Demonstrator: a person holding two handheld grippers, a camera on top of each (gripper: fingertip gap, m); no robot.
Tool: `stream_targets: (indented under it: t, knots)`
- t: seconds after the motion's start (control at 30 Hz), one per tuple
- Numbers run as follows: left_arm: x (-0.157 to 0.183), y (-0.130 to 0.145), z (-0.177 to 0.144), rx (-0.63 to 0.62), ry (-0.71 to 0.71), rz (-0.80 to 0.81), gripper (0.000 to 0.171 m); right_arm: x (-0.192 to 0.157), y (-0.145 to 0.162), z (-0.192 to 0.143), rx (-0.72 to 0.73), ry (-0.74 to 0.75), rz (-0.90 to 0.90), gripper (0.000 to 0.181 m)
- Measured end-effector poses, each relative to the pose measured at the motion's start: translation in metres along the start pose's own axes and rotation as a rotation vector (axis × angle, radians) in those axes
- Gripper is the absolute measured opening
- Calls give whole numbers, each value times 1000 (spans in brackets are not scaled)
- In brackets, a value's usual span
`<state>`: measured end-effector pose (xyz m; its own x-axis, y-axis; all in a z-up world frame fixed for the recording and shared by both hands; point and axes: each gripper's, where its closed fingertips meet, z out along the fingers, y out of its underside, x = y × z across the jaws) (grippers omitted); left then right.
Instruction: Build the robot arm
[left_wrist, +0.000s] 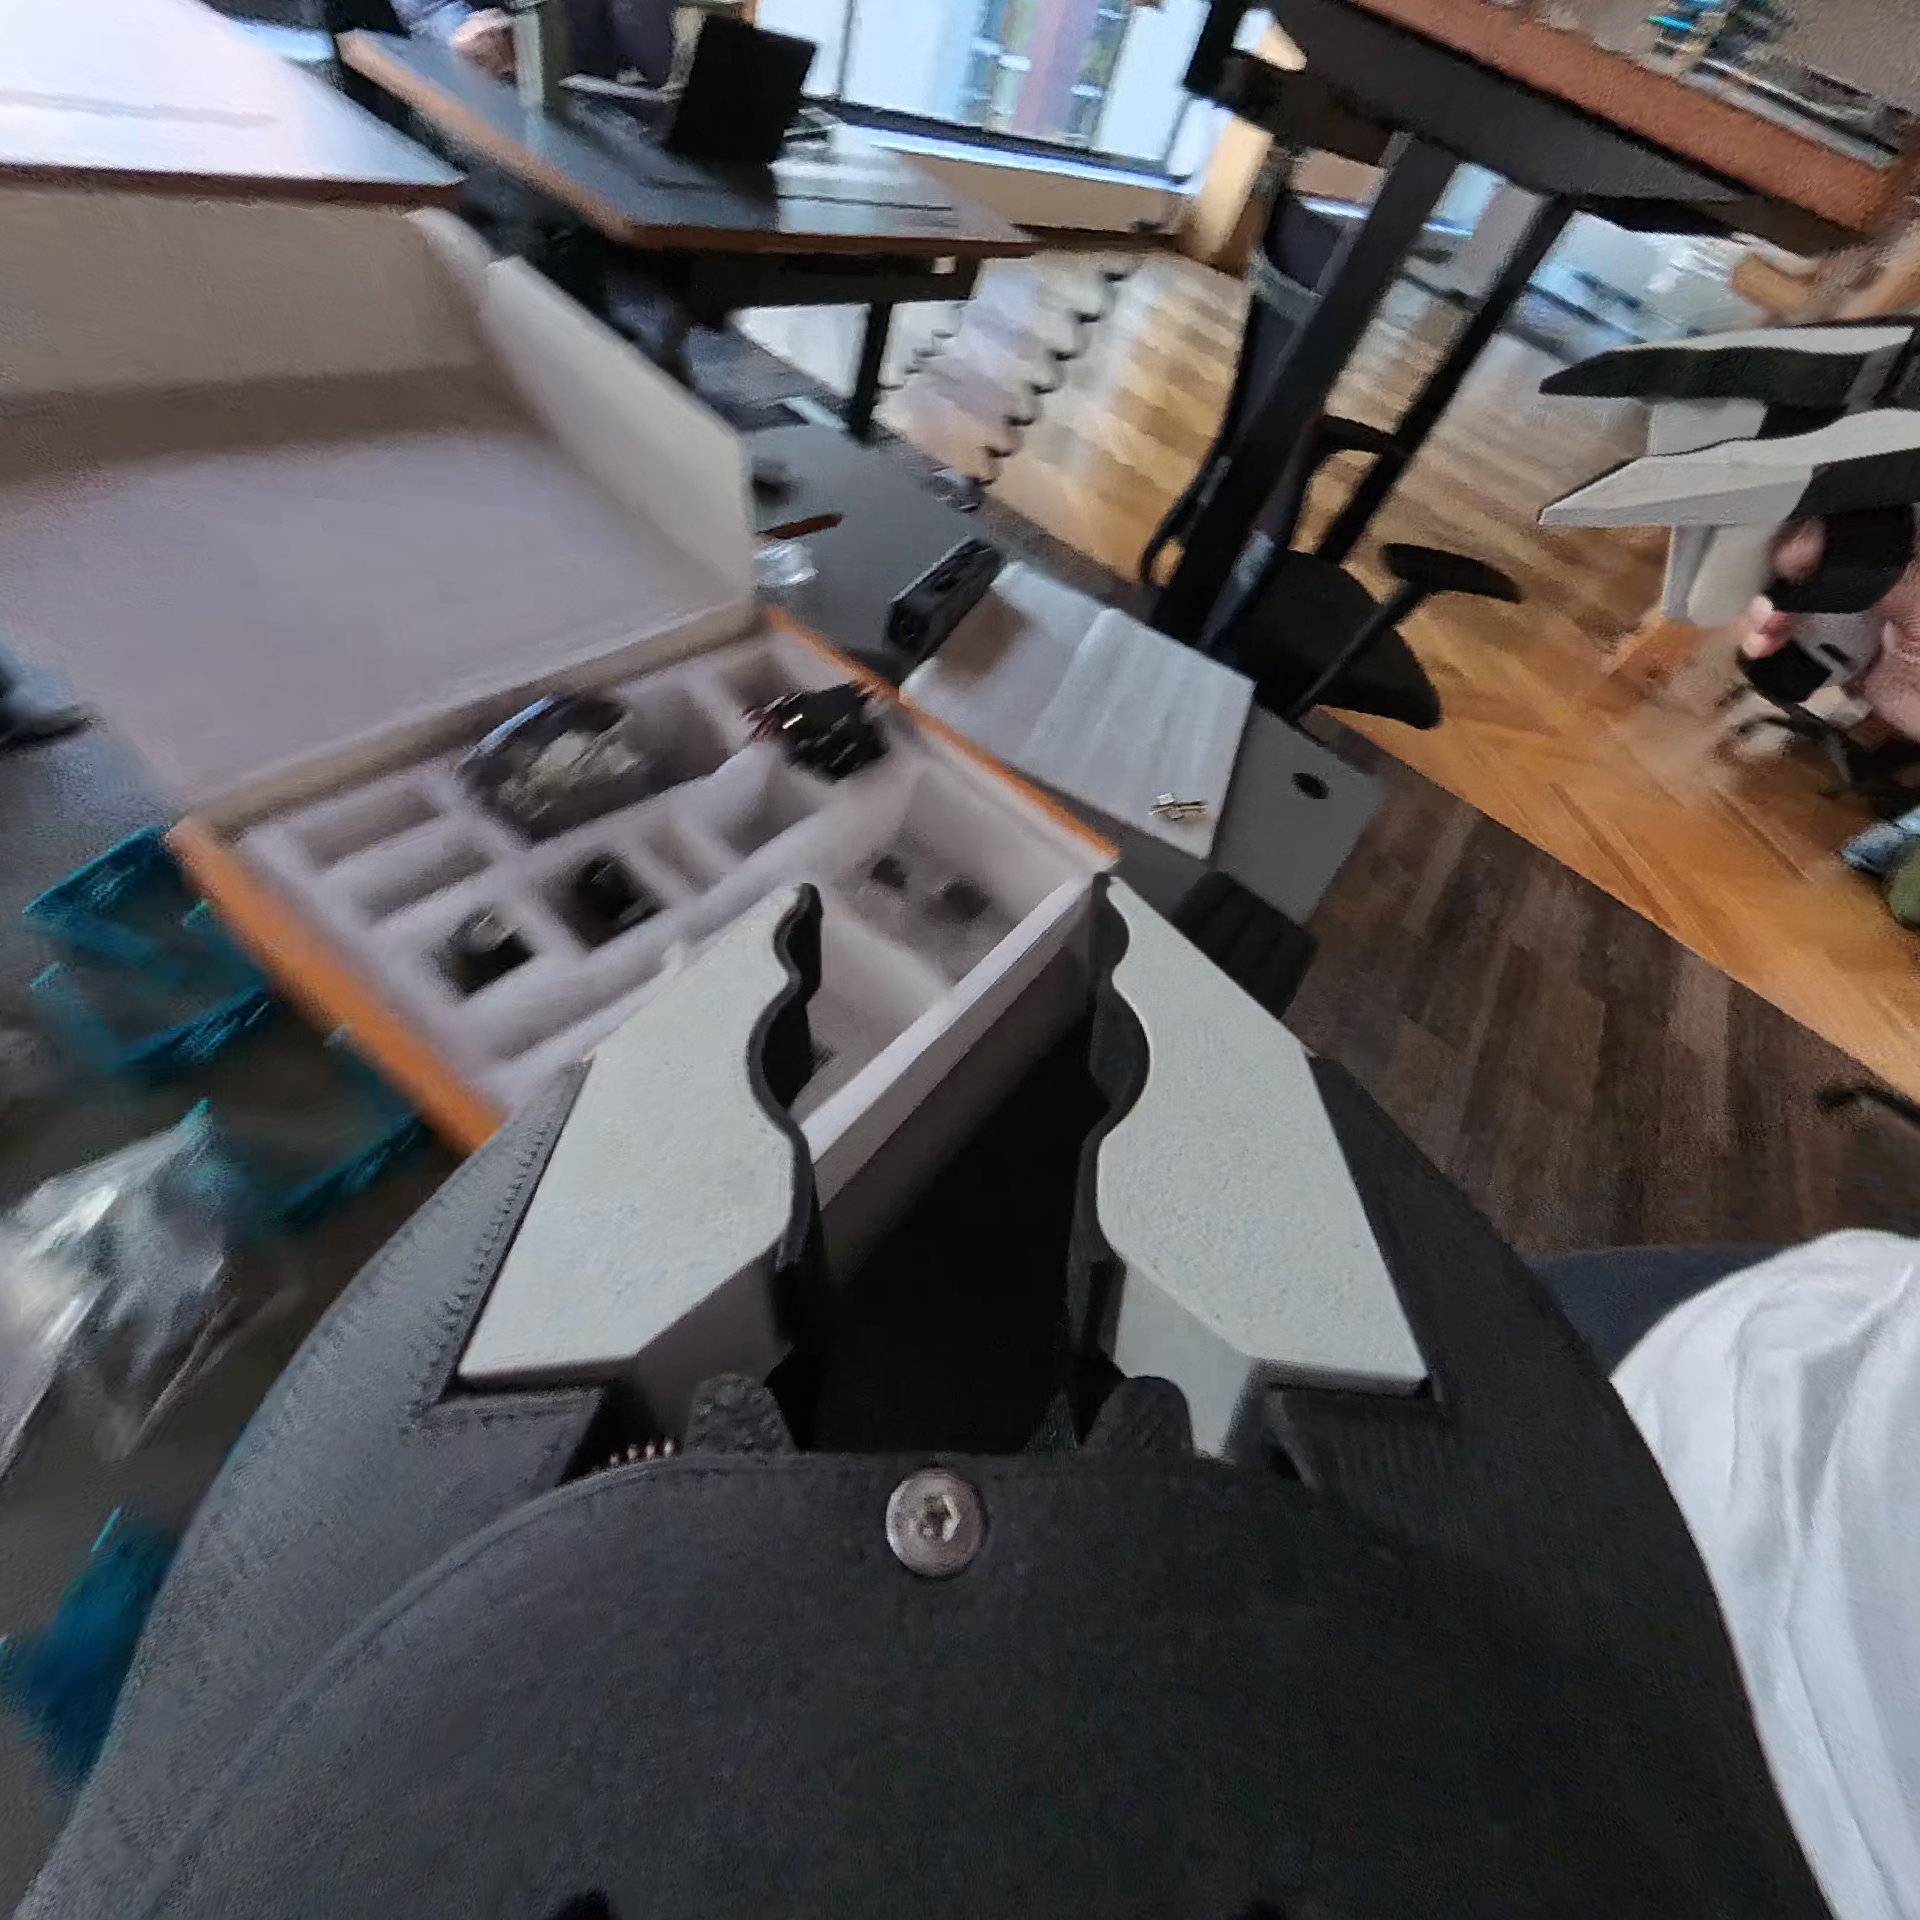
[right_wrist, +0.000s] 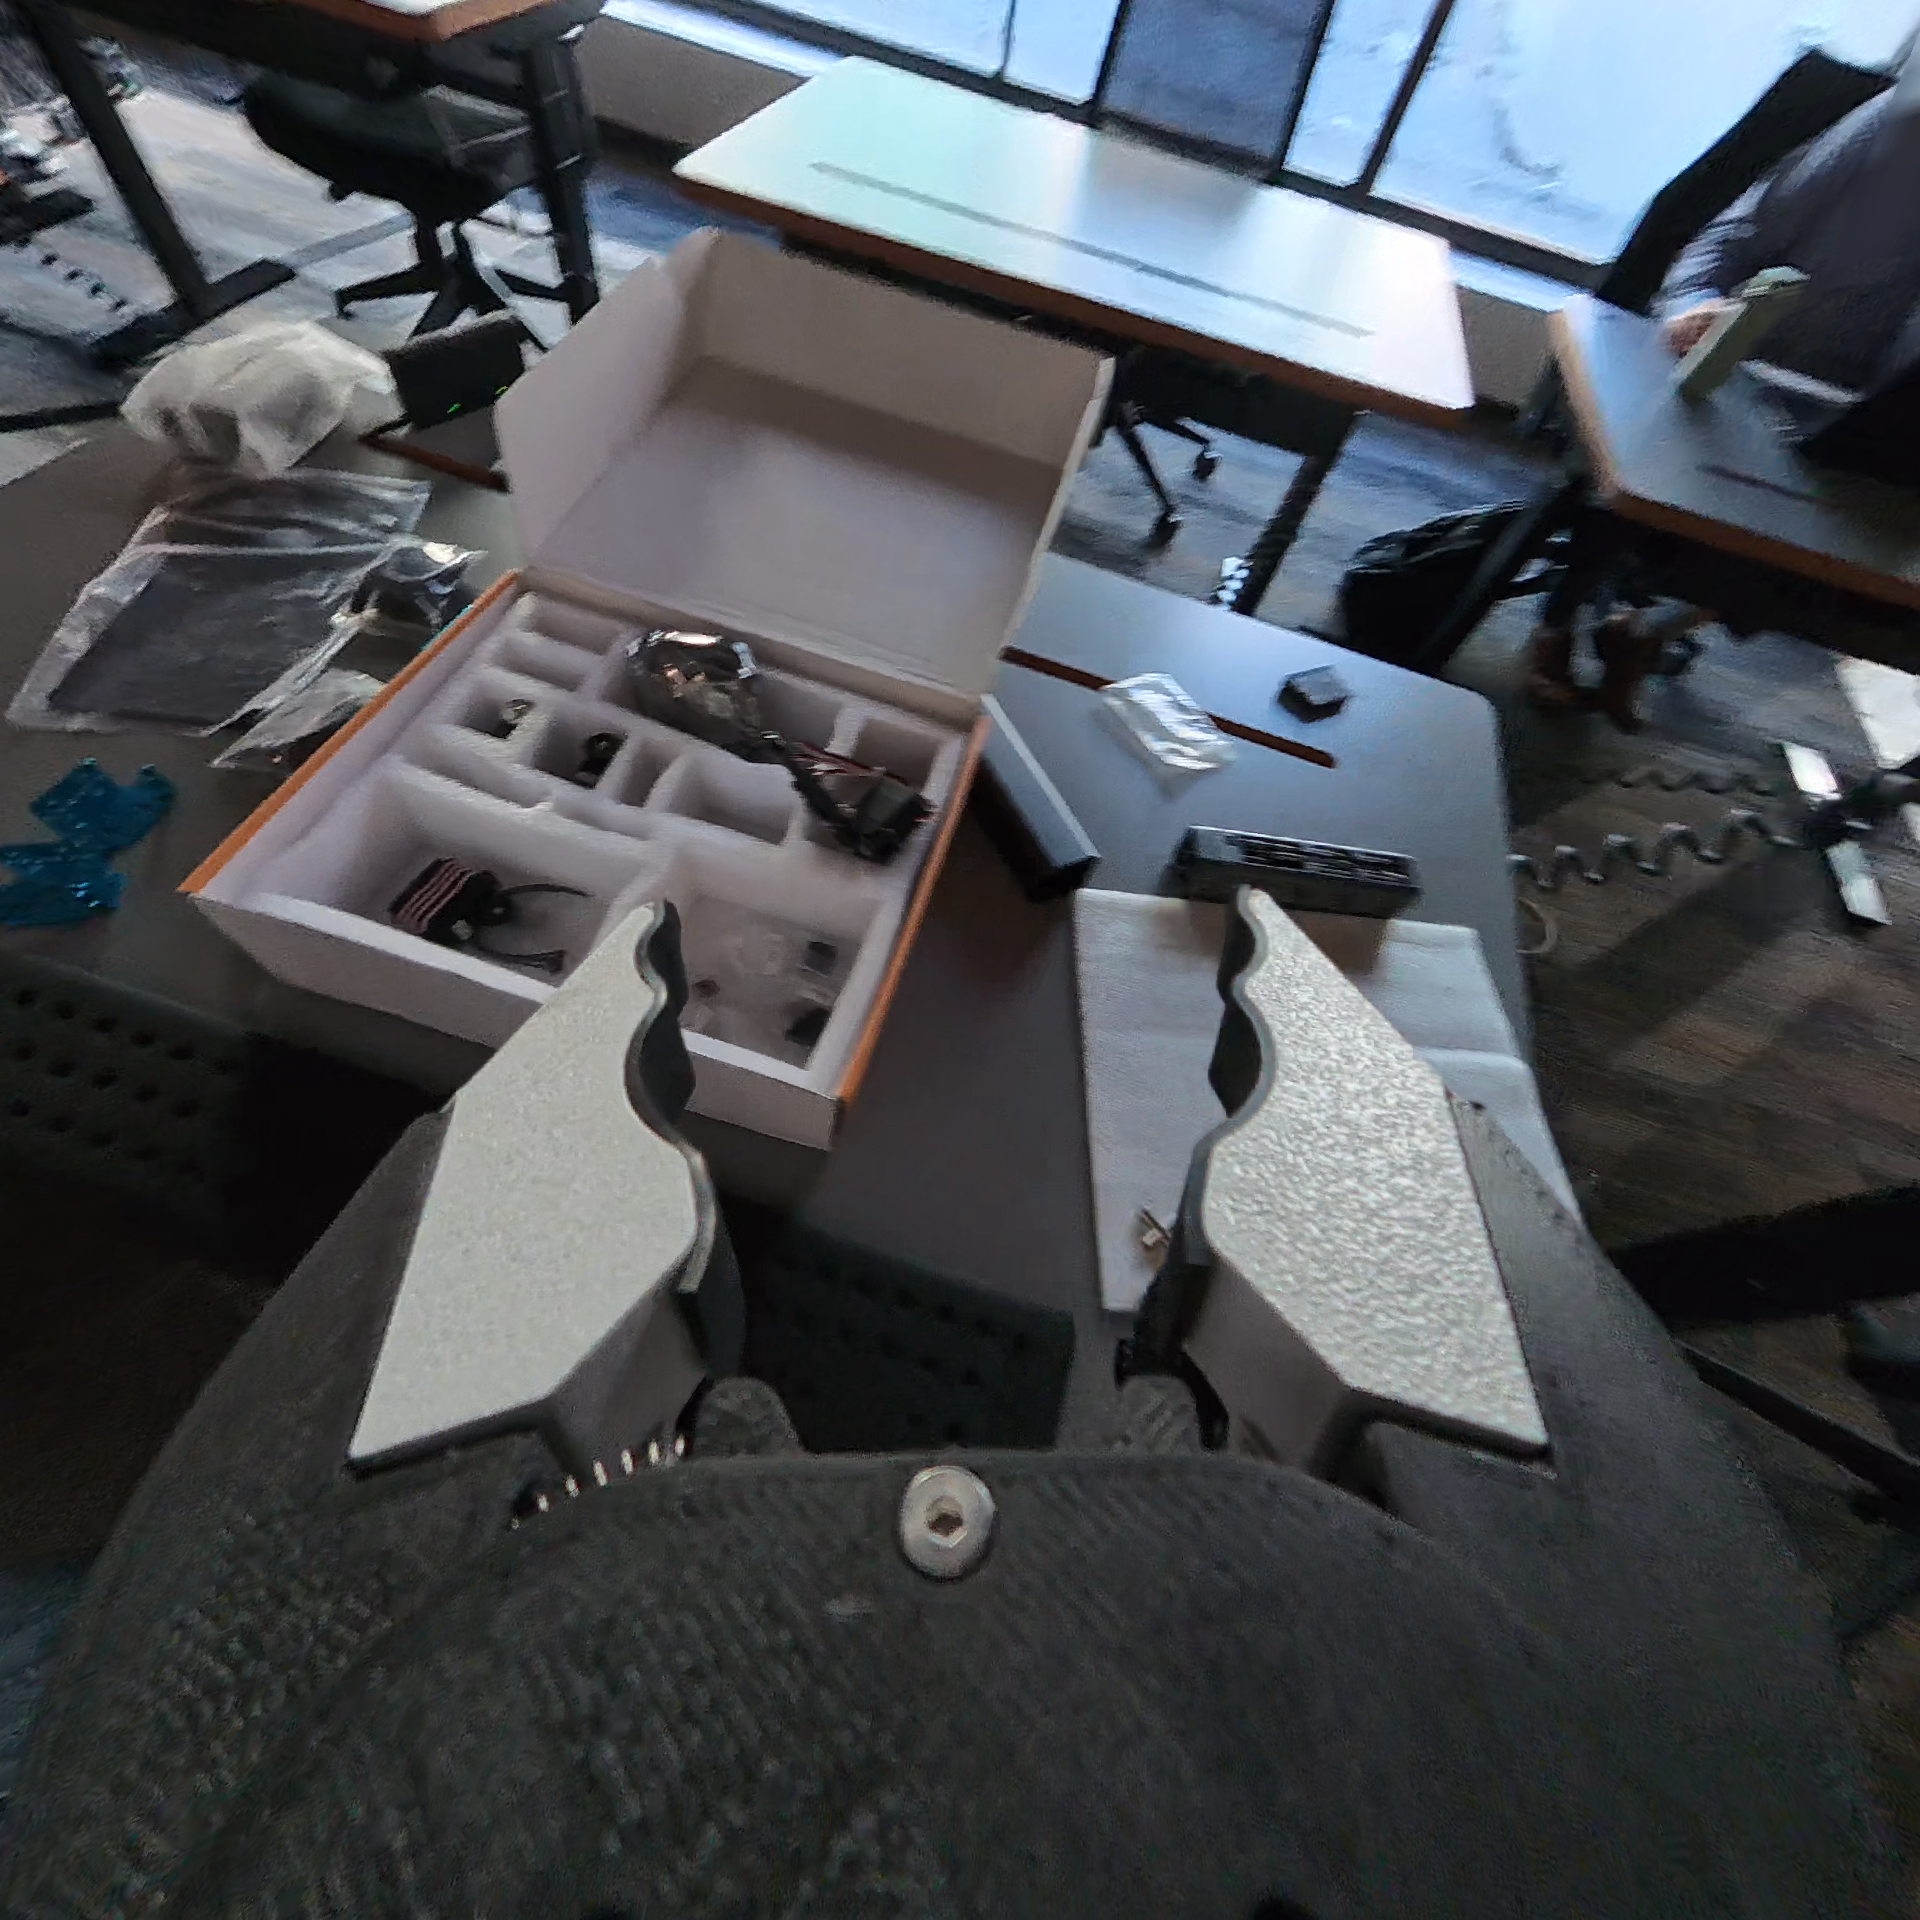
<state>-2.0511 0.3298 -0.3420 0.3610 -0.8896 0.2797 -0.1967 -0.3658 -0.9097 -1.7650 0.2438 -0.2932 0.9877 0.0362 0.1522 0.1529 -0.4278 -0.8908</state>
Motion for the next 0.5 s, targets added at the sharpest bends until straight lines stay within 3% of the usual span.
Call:
stream_targets:
  t: [0.13, 0.27, 0.5]
  knots:
    - [92, -44, 70, 38, 227, 88, 58, 63, 7, -79, 98, 181, 63, 101]
    - [219, -91, 120, 110, 440, 207, 63, 149, 21, -203, 217, 521, 28, 97]
    - [437, -111, 220, 124, 671, 353, 78, 261, 119, -450, 108, 879, 51, 96]
